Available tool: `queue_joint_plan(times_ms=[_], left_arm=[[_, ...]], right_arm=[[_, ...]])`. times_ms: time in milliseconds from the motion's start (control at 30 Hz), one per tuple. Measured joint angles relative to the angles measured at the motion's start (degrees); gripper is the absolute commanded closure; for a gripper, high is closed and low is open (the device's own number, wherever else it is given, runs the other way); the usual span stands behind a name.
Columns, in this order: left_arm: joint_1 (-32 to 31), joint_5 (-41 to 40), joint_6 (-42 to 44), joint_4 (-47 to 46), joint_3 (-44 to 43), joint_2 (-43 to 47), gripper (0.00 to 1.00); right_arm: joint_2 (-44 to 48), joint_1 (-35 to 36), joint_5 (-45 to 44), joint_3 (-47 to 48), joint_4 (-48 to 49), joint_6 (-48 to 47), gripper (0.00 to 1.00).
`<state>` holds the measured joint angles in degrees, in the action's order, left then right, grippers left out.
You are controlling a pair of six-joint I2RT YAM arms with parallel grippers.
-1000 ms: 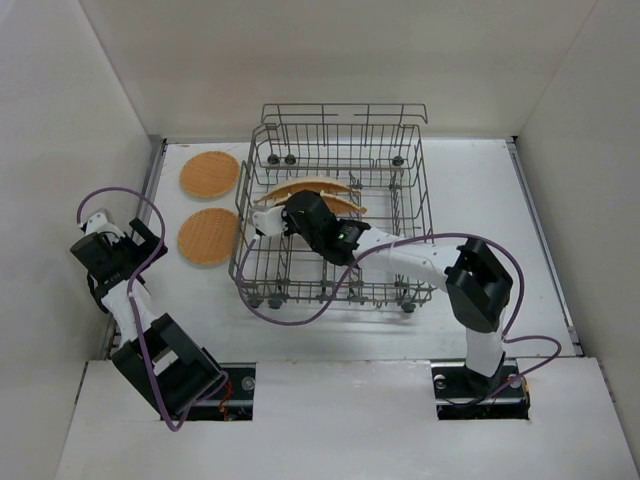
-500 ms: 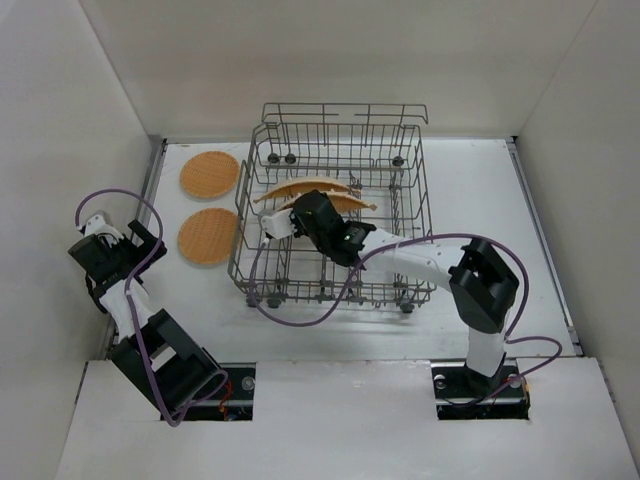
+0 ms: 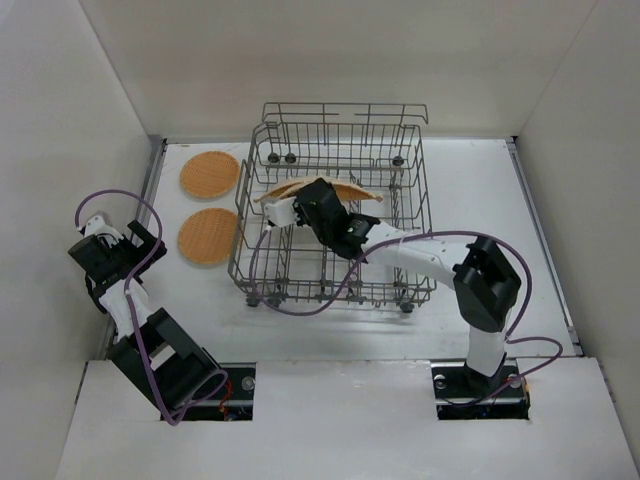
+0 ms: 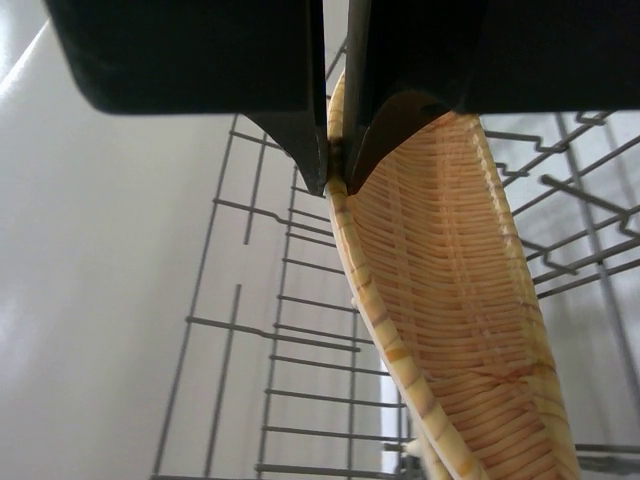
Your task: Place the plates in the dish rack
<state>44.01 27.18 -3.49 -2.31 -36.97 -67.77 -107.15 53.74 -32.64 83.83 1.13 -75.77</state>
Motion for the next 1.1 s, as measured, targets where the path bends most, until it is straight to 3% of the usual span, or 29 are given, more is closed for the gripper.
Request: queue_joint_plan(times_ms=[333,733,1100], left_arm=[[0.0,0.07,-0.02,0.0,-0.02,-0.04,0.0],[0.0,0.2,-0.02,-0.02,-0.02,-0.04,0.0],[0.0,0.24,-0.02,0.0,-0.02,-0.04,0.0]], right_arm=[[0.11,0.81,-2.1,6.97,-4.31,1.64,1.0],[0.52,5.6,-3.45,10.47,-19.08,14.43,1.0],[0.11,5.05,-3.82,10.84,-20.72,18.4,1.0]])
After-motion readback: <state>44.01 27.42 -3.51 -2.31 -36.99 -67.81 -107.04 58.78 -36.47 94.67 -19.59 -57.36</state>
